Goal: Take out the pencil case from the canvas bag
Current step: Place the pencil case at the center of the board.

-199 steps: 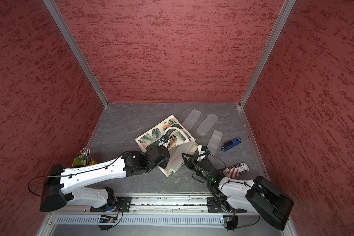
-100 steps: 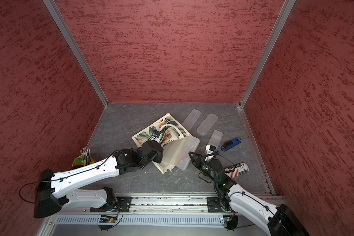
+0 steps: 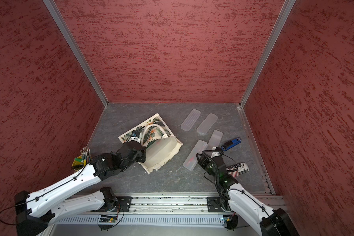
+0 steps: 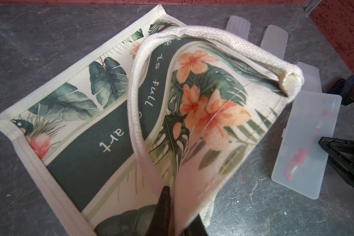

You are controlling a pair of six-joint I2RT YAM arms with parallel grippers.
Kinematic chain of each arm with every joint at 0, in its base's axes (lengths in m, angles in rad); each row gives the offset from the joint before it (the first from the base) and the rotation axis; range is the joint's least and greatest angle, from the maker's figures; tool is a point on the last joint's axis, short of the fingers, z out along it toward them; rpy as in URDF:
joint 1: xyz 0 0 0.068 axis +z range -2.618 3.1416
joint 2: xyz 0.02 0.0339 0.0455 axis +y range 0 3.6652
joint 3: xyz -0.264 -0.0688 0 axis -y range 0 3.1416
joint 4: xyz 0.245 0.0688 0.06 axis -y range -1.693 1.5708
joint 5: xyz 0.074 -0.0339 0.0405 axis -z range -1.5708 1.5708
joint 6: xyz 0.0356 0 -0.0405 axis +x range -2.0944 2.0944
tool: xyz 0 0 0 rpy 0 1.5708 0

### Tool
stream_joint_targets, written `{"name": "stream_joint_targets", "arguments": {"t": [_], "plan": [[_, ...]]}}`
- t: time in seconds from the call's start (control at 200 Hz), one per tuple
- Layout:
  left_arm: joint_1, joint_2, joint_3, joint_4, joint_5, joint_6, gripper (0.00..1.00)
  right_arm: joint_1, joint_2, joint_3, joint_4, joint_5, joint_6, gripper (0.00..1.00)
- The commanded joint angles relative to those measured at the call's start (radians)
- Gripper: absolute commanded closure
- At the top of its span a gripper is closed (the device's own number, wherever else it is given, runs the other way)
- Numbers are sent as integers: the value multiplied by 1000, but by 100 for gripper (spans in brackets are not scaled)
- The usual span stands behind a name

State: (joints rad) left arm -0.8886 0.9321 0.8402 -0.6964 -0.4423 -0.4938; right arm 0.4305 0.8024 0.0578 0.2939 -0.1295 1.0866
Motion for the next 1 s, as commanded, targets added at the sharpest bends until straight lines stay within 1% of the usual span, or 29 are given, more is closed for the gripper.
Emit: {"name": "stream_joint_targets", "arguments": {"t": [0.0, 0.12, 0.24, 0.346, 0.461, 0.586, 0.636, 0.736, 0.797, 0.912, 0.997], "plan": [[7, -27, -6, 7, 8, -18, 100, -43, 69, 46, 11, -69, -38, 93], [7, -35, -13, 5, 11, -19, 100, -75, 158, 60, 73, -101, -37, 93], [7, -37, -19, 14, 23, -22, 100, -91, 252, 98, 124, -109, -45, 93], [7, -36, -31, 32, 33, -27, 100, -103, 341, 144, 141, -91, -58, 93], [5, -34, -45, 53, 51, -37, 100, -126, 442, 179, 206, -109, -61, 93], [2, -33, -42, 49, 59, -37, 100, -134, 529, 250, 174, -87, -101, 89], [2, -34, -39, 46, 57, -37, 100, -142, 554, 264, 181, -90, -103, 85], [2, -41, -40, 44, 57, -37, 100, -145, 586, 288, 182, -84, -111, 82], [2, -46, -41, 43, 57, -36, 100, -147, 598, 299, 175, -82, -116, 77], [2, -50, -48, 47, 58, -39, 100, -148, 606, 307, 169, -76, -119, 77], [2, -48, -50, 49, 63, -42, 100, -151, 607, 315, 158, -71, -118, 73]]}}
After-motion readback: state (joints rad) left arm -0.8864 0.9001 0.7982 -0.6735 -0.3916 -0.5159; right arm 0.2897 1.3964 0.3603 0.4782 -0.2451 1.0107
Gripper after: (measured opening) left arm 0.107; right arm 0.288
